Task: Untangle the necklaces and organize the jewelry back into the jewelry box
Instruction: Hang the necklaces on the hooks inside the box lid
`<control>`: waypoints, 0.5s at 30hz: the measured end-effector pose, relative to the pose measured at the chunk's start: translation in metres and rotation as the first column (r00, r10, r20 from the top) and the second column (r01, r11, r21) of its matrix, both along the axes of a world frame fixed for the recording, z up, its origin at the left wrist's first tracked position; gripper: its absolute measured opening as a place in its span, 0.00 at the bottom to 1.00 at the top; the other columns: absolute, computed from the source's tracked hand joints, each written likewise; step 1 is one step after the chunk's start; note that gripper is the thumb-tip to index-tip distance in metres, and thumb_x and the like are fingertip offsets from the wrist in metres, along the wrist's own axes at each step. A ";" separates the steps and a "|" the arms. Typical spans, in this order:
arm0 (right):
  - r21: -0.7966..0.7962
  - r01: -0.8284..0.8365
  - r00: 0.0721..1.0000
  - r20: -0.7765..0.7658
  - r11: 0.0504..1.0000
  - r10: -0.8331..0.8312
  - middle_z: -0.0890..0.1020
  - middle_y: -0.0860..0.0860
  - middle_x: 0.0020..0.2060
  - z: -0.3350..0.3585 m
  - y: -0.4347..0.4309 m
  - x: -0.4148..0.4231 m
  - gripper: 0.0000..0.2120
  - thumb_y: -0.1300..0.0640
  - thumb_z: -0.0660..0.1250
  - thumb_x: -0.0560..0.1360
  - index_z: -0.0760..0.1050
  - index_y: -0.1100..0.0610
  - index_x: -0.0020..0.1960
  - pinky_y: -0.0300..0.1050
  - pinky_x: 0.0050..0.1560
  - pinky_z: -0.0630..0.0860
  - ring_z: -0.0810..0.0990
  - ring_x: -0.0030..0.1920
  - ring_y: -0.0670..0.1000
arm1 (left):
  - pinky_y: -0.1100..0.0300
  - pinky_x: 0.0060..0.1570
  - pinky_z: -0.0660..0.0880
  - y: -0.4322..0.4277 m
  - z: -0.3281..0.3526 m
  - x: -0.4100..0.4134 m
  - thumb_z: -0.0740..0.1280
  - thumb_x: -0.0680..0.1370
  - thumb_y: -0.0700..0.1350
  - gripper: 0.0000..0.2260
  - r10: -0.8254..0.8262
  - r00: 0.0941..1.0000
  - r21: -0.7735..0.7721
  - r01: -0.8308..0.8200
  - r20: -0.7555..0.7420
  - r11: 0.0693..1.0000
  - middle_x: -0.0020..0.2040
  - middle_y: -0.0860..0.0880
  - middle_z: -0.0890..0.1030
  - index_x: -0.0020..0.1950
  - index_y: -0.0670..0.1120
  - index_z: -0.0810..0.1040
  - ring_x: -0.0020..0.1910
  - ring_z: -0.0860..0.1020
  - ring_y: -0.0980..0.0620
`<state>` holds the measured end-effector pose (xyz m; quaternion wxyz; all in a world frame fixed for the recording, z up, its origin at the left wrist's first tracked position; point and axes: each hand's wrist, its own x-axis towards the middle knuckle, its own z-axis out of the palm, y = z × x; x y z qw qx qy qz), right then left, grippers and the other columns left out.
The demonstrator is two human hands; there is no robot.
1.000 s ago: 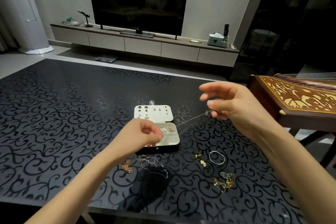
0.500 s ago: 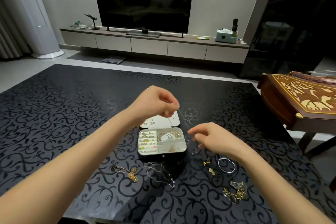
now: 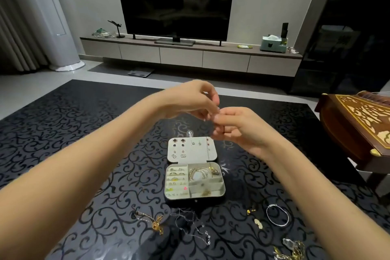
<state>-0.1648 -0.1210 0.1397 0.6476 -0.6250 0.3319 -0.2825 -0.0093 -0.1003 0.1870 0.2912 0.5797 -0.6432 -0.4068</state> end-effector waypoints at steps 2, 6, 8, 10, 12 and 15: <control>0.008 0.028 1.000 -0.009 1.000 -0.028 0.72 0.49 0.28 0.002 -0.008 0.002 0.04 0.63 0.66 0.75 0.78 0.61 0.42 0.42 0.39 0.75 0.72 0.29 0.46 | 0.54 0.55 0.76 -0.008 -0.007 0.016 0.65 0.74 0.33 0.07 0.030 0.995 0.044 -0.026 -0.092 0.999 0.45 0.43 0.78 0.51 0.42 0.75 0.45 0.78 0.49; -0.096 0.189 0.968 -0.151 0.977 -0.202 0.69 0.49 0.26 -0.002 -0.033 0.000 0.07 0.61 0.67 0.74 0.75 0.60 0.38 0.39 0.31 0.67 0.66 0.26 0.46 | 0.59 0.47 0.74 -0.026 -0.047 0.041 0.64 0.75 0.35 0.07 0.251 0.956 -0.053 -0.245 0.153 0.968 0.45 0.45 0.80 0.50 0.41 0.78 0.43 0.76 0.51; -0.193 0.238 0.926 -0.250 0.952 -0.282 0.70 0.47 0.23 -0.013 -0.046 0.001 0.06 0.61 0.67 0.73 0.75 0.62 0.38 0.39 0.29 0.64 0.64 0.27 0.49 | 0.63 0.45 0.71 -0.036 -0.076 0.050 0.63 0.77 0.38 0.08 0.330 0.883 -0.125 -0.306 0.334 0.944 0.45 0.48 0.80 0.51 0.42 0.80 0.44 0.76 0.52; -0.272 0.259 0.883 -0.322 0.927 -0.341 0.69 0.48 0.21 -0.031 -0.059 0.005 0.11 0.62 0.66 0.73 0.71 0.68 0.34 0.37 0.26 0.61 0.61 0.28 0.50 | 0.60 0.49 0.71 -0.045 -0.105 0.060 0.61 0.78 0.41 0.10 0.372 0.816 -0.142 -0.346 0.442 0.927 0.51 0.46 0.82 0.53 0.42 0.80 0.50 0.78 0.48; -0.366 0.284 0.816 -0.394 0.886 -0.424 0.72 0.49 0.22 -0.051 -0.071 0.014 0.11 0.62 0.66 0.71 0.75 0.71 0.37 0.38 0.28 0.65 0.64 0.25 0.50 | 0.56 0.51 0.72 -0.055 -0.134 0.071 0.60 0.79 0.44 0.12 0.380 0.762 -0.123 -0.374 0.525 0.919 0.55 0.44 0.81 0.55 0.42 0.80 0.54 0.78 0.44; -0.576 0.152 0.610 -0.585 0.803 -0.535 0.84 0.54 0.41 -0.078 -0.088 0.033 0.10 0.57 0.66 0.72 0.78 0.64 0.41 0.45 0.39 0.73 0.81 0.40 0.54 | 0.53 0.53 0.74 -0.070 -0.168 0.083 0.59 0.79 0.46 0.12 0.372 0.731 -0.066 -0.411 0.572 0.909 0.60 0.44 0.78 0.60 0.47 0.76 0.56 0.76 0.42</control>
